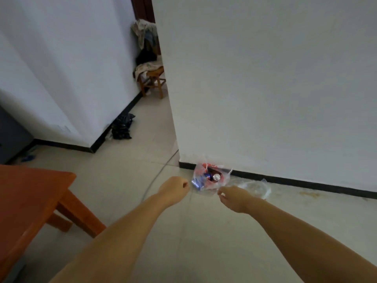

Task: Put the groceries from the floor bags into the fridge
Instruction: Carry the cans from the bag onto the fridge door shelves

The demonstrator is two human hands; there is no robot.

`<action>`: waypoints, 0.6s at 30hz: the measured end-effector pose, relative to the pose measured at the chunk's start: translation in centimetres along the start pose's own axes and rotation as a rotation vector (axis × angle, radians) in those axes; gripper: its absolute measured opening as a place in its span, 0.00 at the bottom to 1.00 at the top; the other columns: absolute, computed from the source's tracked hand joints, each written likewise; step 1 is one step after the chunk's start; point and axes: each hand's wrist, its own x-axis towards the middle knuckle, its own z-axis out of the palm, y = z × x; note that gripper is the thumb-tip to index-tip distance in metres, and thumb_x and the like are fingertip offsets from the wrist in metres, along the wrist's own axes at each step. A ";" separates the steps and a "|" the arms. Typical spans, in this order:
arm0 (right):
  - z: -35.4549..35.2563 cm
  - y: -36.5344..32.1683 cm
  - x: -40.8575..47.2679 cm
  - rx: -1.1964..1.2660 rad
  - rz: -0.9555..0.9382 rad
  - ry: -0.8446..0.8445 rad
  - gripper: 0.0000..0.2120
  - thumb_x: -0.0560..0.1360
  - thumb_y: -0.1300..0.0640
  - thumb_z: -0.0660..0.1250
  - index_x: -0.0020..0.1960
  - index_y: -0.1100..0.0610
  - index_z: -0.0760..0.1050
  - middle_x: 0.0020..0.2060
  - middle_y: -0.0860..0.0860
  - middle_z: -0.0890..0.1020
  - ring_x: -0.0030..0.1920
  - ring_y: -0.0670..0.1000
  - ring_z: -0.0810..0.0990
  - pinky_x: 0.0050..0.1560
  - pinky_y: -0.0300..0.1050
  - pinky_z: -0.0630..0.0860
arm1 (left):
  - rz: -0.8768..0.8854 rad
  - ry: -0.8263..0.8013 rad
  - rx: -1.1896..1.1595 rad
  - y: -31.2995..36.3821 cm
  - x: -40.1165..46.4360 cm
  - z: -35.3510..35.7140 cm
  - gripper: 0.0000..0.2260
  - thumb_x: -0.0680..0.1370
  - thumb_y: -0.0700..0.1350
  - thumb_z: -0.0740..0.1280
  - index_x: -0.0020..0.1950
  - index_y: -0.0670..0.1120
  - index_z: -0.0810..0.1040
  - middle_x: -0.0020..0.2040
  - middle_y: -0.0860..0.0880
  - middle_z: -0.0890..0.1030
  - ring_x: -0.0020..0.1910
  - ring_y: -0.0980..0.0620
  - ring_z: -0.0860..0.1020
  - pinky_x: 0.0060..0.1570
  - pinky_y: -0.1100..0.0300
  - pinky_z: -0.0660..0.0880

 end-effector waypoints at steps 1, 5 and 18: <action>-0.7 -0.1 1.3 0.026 0.007 0.005 0.15 0.82 0.53 0.53 0.63 0.57 0.72 0.56 0.56 0.80 0.52 0.54 0.79 0.49 0.42 0.71 | 0.011 -0.016 0.018 0.1 2.2 -0.9 0.12 0.77 0.44 0.59 0.46 0.39 0.79 0.45 0.40 0.82 0.43 0.44 0.79 0.44 0.51 0.76; -2.6 2.8 7.0 0.103 0.092 0.001 0.16 0.82 0.52 0.52 0.67 0.53 0.69 0.57 0.55 0.79 0.48 0.52 0.78 0.45 0.38 0.70 | 0.035 -0.125 0.086 0.9 10.7 -1.1 0.12 0.78 0.45 0.58 0.48 0.41 0.80 0.47 0.42 0.82 0.47 0.43 0.80 0.44 0.56 0.74; -4.9 18.4 32.5 0.109 0.238 -0.088 0.17 0.82 0.53 0.51 0.66 0.54 0.71 0.61 0.55 0.78 0.59 0.55 0.78 0.59 0.49 0.74 | 0.100 -0.298 0.101 0.6 38.6 6.4 0.12 0.79 0.44 0.56 0.43 0.43 0.76 0.47 0.41 0.81 0.37 0.48 0.73 0.38 0.60 0.67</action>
